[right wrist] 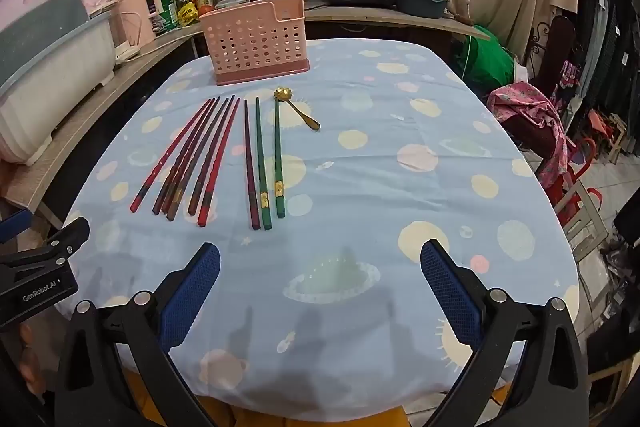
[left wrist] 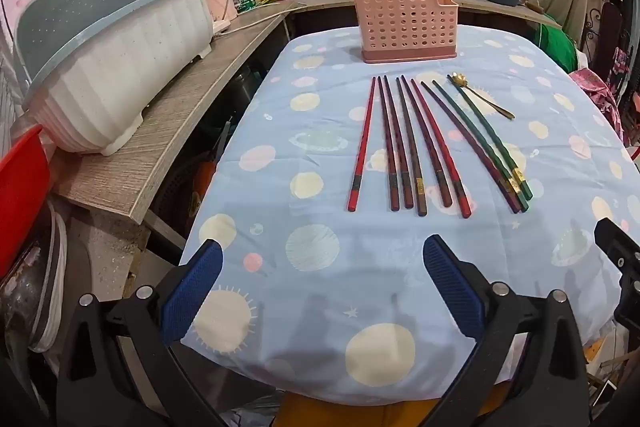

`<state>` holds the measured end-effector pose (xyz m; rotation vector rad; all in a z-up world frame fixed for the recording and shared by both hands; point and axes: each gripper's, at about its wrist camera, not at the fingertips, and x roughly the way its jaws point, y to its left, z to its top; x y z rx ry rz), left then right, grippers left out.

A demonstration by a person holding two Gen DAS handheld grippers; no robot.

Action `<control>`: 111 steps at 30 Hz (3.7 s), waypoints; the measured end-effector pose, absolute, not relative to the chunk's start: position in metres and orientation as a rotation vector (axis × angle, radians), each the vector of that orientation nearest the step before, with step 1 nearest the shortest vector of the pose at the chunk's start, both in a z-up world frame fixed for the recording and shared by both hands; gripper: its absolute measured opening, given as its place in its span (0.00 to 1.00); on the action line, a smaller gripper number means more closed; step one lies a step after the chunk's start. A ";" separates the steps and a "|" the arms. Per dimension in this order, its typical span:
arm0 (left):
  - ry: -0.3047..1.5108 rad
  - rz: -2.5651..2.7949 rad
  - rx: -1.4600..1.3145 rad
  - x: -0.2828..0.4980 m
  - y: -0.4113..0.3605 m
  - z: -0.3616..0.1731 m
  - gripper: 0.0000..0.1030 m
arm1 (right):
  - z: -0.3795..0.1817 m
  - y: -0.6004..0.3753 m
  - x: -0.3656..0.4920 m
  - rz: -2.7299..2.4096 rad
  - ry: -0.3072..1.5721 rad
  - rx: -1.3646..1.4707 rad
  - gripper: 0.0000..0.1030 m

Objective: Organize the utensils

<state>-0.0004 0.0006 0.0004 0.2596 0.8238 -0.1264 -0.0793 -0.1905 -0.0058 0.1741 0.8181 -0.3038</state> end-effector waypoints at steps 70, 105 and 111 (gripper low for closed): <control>0.830 -0.134 0.254 0.003 -0.003 -0.006 0.93 | -0.013 -0.192 -0.077 -0.309 0.822 0.169 0.93; 0.839 -0.137 0.241 0.004 0.002 -0.006 0.93 | -0.015 -0.190 -0.075 -0.308 0.826 0.167 0.93; 0.870 -0.130 0.196 0.014 0.010 -0.011 0.93 | -0.020 -0.191 -0.073 -0.309 0.837 0.171 0.93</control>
